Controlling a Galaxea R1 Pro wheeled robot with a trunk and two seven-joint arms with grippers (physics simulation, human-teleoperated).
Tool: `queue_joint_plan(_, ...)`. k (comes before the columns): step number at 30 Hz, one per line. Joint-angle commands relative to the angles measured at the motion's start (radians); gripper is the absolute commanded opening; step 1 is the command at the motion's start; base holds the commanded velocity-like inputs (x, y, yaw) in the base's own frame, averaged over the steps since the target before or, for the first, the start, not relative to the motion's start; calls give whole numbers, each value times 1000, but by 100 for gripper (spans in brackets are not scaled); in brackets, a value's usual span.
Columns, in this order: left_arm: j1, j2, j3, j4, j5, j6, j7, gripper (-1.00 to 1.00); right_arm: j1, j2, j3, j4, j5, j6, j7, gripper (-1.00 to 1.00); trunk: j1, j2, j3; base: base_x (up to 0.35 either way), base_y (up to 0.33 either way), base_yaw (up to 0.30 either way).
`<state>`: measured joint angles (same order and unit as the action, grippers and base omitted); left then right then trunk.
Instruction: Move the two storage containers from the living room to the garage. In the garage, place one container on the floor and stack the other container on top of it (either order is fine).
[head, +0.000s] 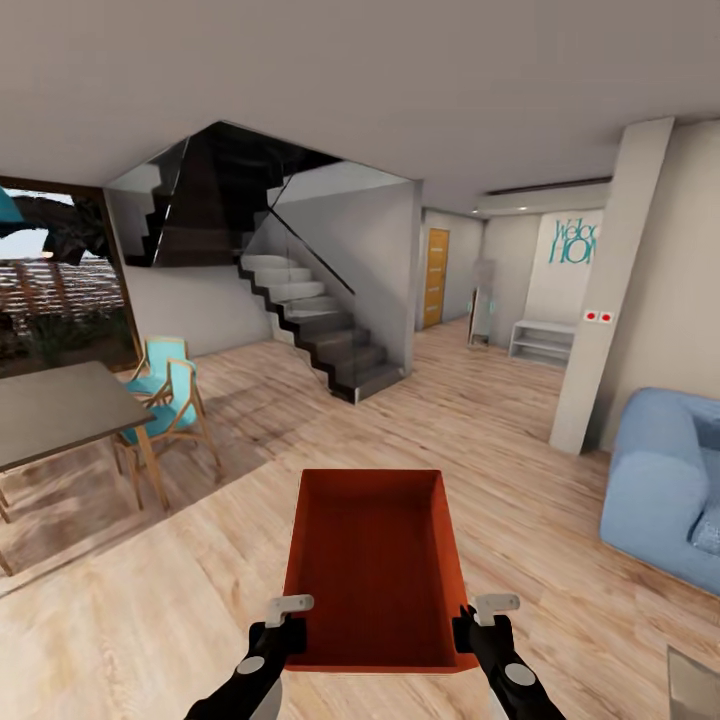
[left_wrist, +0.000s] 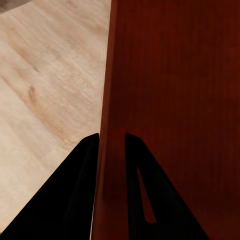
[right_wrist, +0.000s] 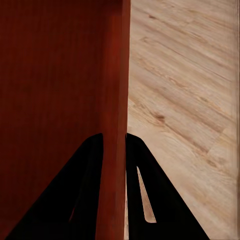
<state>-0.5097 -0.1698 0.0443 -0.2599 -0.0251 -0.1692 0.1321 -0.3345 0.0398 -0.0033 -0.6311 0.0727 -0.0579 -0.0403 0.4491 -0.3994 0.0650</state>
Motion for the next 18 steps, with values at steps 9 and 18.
queue_joint_plan(9, -1, 0, 3, -33, -7, -3, 6, -100, 0, 0, 13, 4, 4, -2, 0, -100, 1, -1, 0, 326, 33, -254)
queue_joint_plan(18, -1, 1, 3, -33, -7, -3, 7, -100, 0, 0, 13, 4, 3, -2, 0, -100, 1, -1, 0, 326, 0, -254)
